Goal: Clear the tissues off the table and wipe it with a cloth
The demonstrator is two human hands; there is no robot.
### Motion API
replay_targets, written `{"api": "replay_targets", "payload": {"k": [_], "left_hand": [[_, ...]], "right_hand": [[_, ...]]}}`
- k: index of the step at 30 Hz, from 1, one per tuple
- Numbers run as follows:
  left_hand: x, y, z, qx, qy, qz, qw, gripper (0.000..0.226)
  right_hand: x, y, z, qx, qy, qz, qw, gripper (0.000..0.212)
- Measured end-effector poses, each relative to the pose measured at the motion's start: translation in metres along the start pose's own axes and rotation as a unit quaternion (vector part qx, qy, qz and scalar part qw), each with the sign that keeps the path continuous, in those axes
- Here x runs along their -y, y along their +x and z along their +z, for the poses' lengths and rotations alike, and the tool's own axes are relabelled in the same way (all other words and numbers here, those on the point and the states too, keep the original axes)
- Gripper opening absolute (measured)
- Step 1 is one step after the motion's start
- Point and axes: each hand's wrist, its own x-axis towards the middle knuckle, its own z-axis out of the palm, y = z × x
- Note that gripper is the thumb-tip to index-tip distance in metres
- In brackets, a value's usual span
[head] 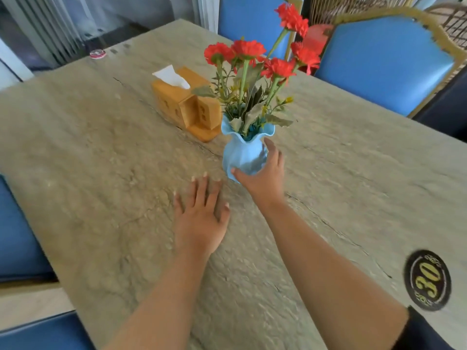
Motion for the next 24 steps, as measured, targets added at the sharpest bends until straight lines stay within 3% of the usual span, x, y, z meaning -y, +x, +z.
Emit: {"api": "replay_targets", "payload": {"k": [4, 24], "left_hand": [[0.001, 0.001, 0.000, 0.006, 0.005, 0.003, 1.000, 0.059], [0.001, 0.000, -0.002, 0.014, 0.003, 0.008, 1.000, 0.060]], "right_hand": [[0.000, -0.010, 0.004, -0.031, -0.015, -0.010, 0.999, 0.093], [0.019, 0.043, 0.034, -0.012, -0.012, 0.022, 1.000, 0.092]]}}
